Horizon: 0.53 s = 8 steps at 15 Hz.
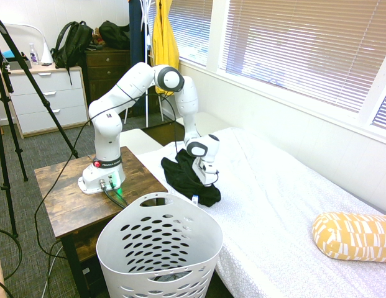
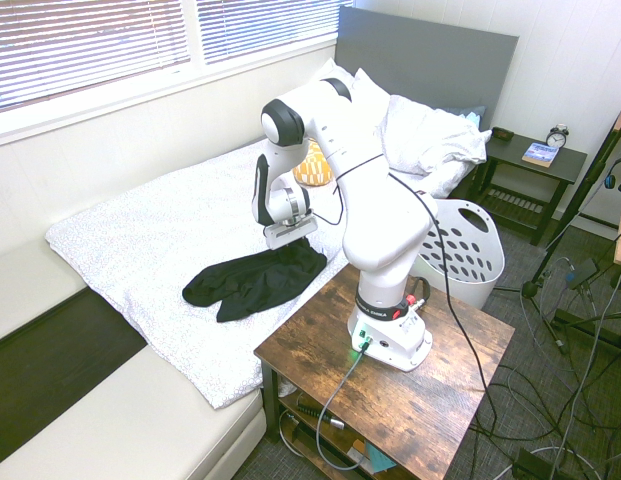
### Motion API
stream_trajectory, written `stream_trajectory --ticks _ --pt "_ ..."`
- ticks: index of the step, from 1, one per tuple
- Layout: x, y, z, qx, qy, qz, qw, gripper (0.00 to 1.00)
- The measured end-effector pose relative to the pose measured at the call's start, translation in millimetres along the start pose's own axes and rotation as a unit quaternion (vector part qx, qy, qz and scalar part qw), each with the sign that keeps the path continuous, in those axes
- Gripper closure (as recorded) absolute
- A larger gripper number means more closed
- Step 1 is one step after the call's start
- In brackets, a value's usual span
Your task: Put my clothes in the laundry bag
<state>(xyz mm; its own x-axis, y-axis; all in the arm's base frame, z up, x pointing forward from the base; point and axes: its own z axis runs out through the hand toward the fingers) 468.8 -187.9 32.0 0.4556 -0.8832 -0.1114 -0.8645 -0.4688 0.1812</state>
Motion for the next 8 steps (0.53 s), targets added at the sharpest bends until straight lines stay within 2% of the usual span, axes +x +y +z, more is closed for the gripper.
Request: stream_trajectory --ticks 8 --pt "-0.7 8.7 -8.6 -0.004 -0.021 0.004 1.0 1.0"
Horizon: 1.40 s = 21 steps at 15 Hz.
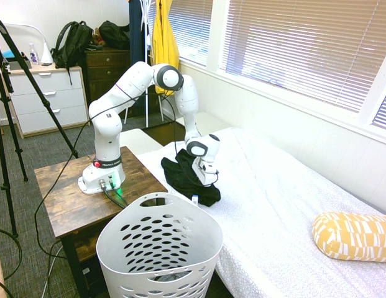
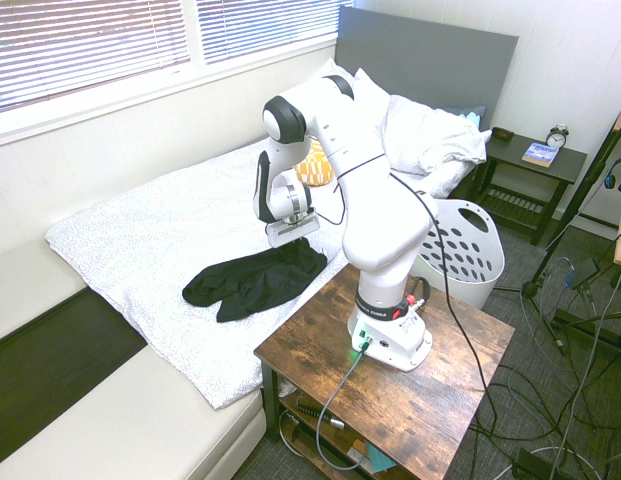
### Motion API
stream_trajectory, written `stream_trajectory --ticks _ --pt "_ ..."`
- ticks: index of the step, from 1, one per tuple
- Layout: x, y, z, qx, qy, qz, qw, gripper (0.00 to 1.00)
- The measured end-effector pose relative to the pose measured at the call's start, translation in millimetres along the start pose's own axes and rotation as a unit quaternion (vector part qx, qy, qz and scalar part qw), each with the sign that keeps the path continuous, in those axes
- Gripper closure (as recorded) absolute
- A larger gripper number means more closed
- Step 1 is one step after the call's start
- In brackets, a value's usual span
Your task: Put my clothes in the laundry bag
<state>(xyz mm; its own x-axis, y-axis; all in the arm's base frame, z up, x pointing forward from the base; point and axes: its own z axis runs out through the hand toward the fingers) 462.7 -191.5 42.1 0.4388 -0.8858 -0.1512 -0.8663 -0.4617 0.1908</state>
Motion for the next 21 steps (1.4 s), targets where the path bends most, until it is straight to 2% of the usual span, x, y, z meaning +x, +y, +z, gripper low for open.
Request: stream_trajectory --ticks 2,4,11,15,18,21 --pt "-2.4 1.7 -14.6 -0.013 -0.024 -0.001 1.0 1.0" --pt "-3.2 2.2 -48.8 -0.024 -0.045 -0.01 0.999 1.0" --pt "1.7 16.2 -243.8 -0.005 -0.088 -0.039 0.995 1.0" --pt "1.1 55.1 -370.0 0.002 -0.075 -0.067 0.995 1.0" --pt "-14.3 91.3 -477.2 -0.001 -0.036 -0.086 0.996 1.0" --pt "-27.6 141.8 -559.4 -0.008 0.0 -0.095 0.995 1.0"
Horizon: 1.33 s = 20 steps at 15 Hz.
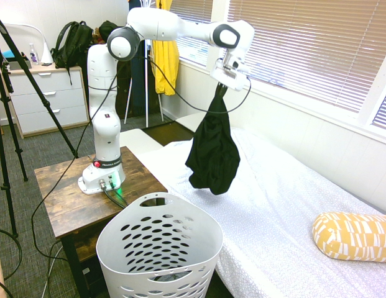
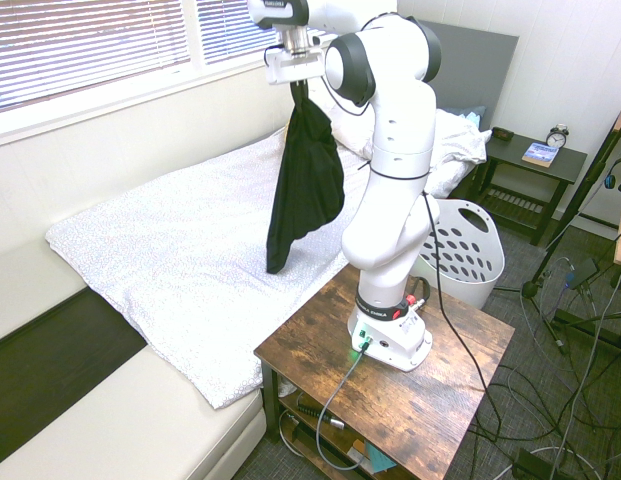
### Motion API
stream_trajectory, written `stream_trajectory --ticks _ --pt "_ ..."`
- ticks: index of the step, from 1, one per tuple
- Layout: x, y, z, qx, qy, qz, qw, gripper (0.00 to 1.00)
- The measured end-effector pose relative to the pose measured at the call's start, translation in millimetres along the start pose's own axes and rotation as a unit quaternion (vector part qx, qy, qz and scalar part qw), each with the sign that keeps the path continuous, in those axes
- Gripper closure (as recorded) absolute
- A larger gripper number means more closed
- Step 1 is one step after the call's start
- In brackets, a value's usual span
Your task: Put my clothes in the laundry bag
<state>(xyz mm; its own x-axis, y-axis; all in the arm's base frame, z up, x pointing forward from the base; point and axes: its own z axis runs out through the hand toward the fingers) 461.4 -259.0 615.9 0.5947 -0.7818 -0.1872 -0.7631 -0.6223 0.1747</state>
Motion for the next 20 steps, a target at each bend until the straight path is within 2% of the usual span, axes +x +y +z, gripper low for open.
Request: stream_trajectory --ticks 5,8,10,14,18,20 --pt "-37.4 130.9 -96.1 -0.052 0.028 0.015 0.998 1.0" --pt "-51.6 214.0 -115.1 -0.113 0.008 0.021 0.993 1.0" --pt "-37.0 265.9 -95.2 -0.126 -0.027 0.04 0.991 1.0" --pt "1.3 348.0 -6.3 -0.133 -0.12 0.066 0.982 1.0" --pt "6.1 368.2 64.8 -0.172 -0.204 0.042 0.963 1.0" --pt "17.8 360.9 119.0 -0.18 -0.223 0.042 0.957 1.0"
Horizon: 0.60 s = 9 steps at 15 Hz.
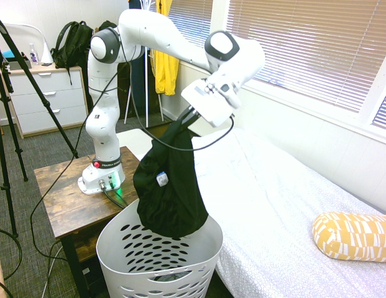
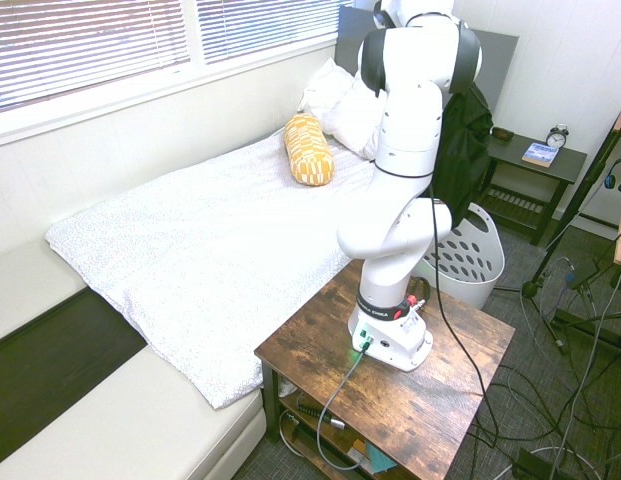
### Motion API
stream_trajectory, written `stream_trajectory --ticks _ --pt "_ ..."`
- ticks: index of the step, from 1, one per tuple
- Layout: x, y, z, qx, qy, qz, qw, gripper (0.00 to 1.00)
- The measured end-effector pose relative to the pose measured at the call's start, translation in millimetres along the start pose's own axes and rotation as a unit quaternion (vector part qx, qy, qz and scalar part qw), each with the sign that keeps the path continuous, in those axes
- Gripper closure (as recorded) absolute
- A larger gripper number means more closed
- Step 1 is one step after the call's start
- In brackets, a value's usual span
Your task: Put my clothes in the laundry bag
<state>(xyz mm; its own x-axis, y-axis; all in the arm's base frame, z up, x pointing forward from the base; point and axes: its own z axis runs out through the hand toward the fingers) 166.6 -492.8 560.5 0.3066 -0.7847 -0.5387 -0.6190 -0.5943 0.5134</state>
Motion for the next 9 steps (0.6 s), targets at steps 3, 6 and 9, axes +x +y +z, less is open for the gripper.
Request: stream_trajectory --ticks 3,6,9 --pt "47.4 -50.3 78.8 0.006 -0.029 0.001 1.0 1.0" --pt "75.3 -99.3 174.0 0.016 -0.048 0.012 0.999 0.0" --pt "90.6 -147.0 248.7 0.023 -0.036 0.045 0.998 0.0"
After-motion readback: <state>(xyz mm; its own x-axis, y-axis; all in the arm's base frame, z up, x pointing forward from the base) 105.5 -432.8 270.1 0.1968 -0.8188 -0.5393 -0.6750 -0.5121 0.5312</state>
